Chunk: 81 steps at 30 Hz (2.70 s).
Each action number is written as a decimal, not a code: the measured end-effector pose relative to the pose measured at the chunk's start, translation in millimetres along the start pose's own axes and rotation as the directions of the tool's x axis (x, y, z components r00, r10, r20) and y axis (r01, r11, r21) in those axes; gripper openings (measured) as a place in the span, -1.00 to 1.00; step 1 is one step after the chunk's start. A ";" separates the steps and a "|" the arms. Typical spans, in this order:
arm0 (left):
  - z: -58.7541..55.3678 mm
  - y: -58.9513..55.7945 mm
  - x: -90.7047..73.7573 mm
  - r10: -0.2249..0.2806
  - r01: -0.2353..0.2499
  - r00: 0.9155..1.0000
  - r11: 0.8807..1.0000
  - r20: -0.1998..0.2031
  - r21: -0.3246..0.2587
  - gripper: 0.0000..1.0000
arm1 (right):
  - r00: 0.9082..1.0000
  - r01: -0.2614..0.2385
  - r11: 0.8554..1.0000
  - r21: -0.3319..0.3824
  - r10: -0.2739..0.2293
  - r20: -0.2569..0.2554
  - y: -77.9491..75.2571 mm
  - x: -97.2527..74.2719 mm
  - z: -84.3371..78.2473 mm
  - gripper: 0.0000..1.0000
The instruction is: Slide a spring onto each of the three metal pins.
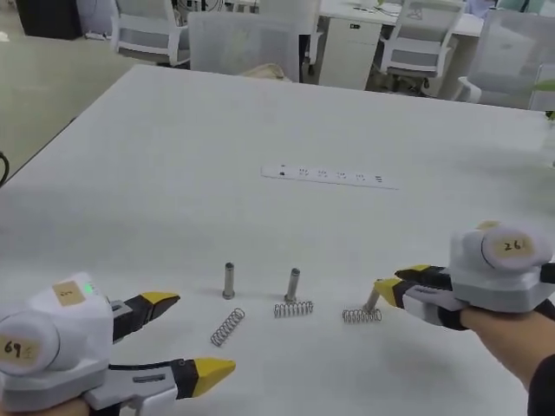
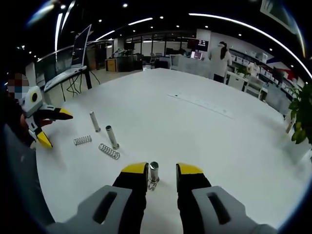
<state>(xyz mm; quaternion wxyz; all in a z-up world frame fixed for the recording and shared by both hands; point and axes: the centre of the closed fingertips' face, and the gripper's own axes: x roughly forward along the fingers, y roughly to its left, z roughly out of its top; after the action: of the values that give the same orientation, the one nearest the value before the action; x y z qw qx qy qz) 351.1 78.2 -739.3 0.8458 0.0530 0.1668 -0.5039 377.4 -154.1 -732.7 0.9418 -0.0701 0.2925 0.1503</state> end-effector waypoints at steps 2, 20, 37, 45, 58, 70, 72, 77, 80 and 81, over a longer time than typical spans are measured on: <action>0.6 -0.8 0.2 -0.002 0.002 1.000 1.000 0.000 0.002 0.28 | 1.000 0.000 1.000 0.007 0.000 0.004 -0.7 -1.6 0.1 -0.53; 9.9 -15.0 6.3 -0.051 0.052 0.999 0.998 -0.009 0.044 0.25 | 0.999 0.036 0.998 0.041 -0.037 0.035 -8.1 -22.2 -5.6 -0.41; 29.8 -55.8 33.8 -0.218 0.222 0.975 0.963 -0.046 0.153 0.22 | 0.996 0.059 0.997 0.049 -0.062 0.061 -10.1 -42.0 -2.1 -0.36; 32.6 -74.0 53.9 -0.294 0.304 0.953 0.933 -0.079 0.192 0.21 | 0.995 0.067 0.997 0.045 -0.070 0.068 -8.2 -54.3 -3.1 -0.31; 38.6 -92.5 94.5 -0.356 0.369 0.929 0.906 -0.100 0.206 0.14 | 0.993 0.083 0.996 0.044 -0.087 0.081 -1.5 -72.3 -5.4 -0.27; 39.4 -101.0 128.1 -0.350 0.367 0.929 0.910 -0.117 0.193 0.05 | 0.989 0.103 0.993 0.064 -0.109 0.096 -0.5 -83.7 -10.3 -0.26; 38.1 -102.8 133.3 -0.344 0.363 0.931 0.911 -0.125 0.194 0.04 | 0.989 0.104 0.992 0.068 -0.111 0.097 -1.3 -84.1 -10.9 -0.26; 31.9 -101.7 145.0 -0.312 0.339 0.938 0.918 -0.153 0.206 -0.02 | 0.988 0.106 0.991 0.077 -0.113 0.104 -3.7 -84.0 -10.9 -0.26; 28.6 -101.9 149.9 -0.303 0.334 0.938 0.918 -0.168 0.213 -0.12 | 0.987 0.106 0.991 0.081 -0.114 0.109 -4.8 -84.1 -10.1 -0.26; 28.4 -101.9 151.3 -0.300 0.332 0.939 0.918 -0.170 0.217 -0.14 | 0.987 0.105 0.991 0.083 -0.114 0.111 -4.9 -84.1 -9.8 -0.26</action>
<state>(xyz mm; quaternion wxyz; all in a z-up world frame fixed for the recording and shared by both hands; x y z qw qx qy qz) 334.9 -105.0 -755.4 0.7273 0.1617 0.1665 -0.6459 307.9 -181.3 -692.3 0.9659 -0.0412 0.2389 0.0907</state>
